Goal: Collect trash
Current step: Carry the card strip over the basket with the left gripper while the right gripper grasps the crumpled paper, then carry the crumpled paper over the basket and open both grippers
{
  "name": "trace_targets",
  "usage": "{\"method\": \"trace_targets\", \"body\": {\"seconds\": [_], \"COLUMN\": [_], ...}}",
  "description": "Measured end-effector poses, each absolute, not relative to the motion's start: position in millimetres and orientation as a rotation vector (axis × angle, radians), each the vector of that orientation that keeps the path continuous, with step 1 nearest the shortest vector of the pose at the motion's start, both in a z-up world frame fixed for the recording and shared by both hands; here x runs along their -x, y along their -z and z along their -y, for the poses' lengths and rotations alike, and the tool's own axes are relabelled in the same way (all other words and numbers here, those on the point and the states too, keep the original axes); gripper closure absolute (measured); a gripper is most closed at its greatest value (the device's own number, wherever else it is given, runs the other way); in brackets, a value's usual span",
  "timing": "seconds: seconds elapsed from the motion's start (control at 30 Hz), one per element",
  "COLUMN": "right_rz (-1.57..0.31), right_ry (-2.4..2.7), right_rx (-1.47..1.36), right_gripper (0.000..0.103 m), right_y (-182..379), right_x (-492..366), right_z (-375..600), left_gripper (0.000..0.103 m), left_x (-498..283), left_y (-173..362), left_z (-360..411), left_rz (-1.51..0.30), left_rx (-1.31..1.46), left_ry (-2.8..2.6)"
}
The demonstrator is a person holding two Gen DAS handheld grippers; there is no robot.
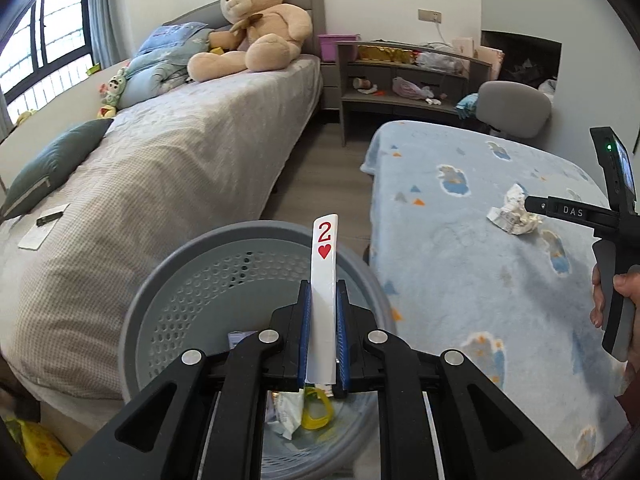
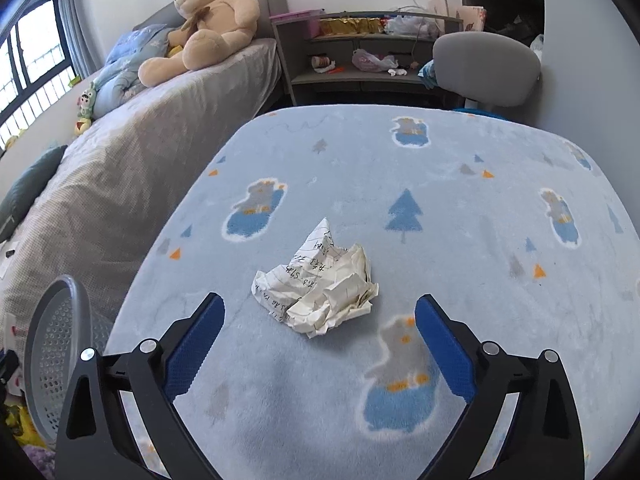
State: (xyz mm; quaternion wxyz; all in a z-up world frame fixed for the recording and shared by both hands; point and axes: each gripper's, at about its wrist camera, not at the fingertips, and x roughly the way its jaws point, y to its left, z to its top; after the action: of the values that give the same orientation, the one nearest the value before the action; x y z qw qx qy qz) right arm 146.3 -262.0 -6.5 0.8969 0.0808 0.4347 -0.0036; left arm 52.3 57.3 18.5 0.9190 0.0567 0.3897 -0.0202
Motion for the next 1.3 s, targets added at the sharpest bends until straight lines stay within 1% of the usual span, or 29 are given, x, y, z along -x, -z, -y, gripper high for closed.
{"method": "trace_targets", "body": {"seconds": [0.17, 0.3, 0.33, 0.37, 0.4, 0.43, 0.53, 0.87, 1.1, 1.3], "right_rz": [-0.939, -0.965, -0.962, -0.963, -0.972, -0.976, -0.959, -0.870, -0.806, -0.784], "right_ry": [0.036, 0.043, 0.045, 0.045, 0.034, 0.018, 0.023, -0.022, -0.130, -0.246], "right_rx": [-0.138, -0.131, -0.130, -0.127, -0.129, -0.139, -0.140, -0.132, -0.105, -0.059], "right_gripper": [0.007, 0.008, 0.011, 0.021, 0.028, 0.032, 0.036, 0.037, 0.037, 0.036], "right_y": [22.9, 34.3, 35.9, 37.0, 38.4, 38.5, 34.9, -3.6, -37.0, -53.0], "right_x": [-166.8, -176.4, -176.5, -176.9, -177.8, -178.1, -175.4, -147.1, -117.7, -95.9], "right_z": [256.5, 256.1, 256.1, 256.1, 256.1, 255.0, 253.2, 222.9, 168.5, 115.1], "left_gripper": [0.091, 0.091, 0.091, 0.091, 0.091, 0.091, 0.091, 0.091, 0.091, 0.091], "left_x": [-50.0, -51.3, -52.2, -52.6, -52.2, -51.9, -51.5, -49.2, -42.1, -38.2], "left_y": [-13.4, -8.4, -7.8, -7.5, -7.5, -7.7, -7.4, -11.9, -15.3, -16.9], "left_z": [-86.5, -101.7, -103.5, -104.8, -105.8, -106.5, -105.7, -103.9, -108.1, -119.4], "left_rz": [-0.803, -0.817, -0.819, -0.819, -0.817, -0.814, -0.813, -0.796, -0.774, -0.768], "left_rx": [-0.078, -0.039, -0.034, -0.033, -0.033, -0.032, -0.030, -0.025, -0.022, -0.010], "left_ry": [-0.057, -0.097, -0.102, -0.108, -0.112, -0.114, -0.113, -0.109, -0.109, -0.132]}}
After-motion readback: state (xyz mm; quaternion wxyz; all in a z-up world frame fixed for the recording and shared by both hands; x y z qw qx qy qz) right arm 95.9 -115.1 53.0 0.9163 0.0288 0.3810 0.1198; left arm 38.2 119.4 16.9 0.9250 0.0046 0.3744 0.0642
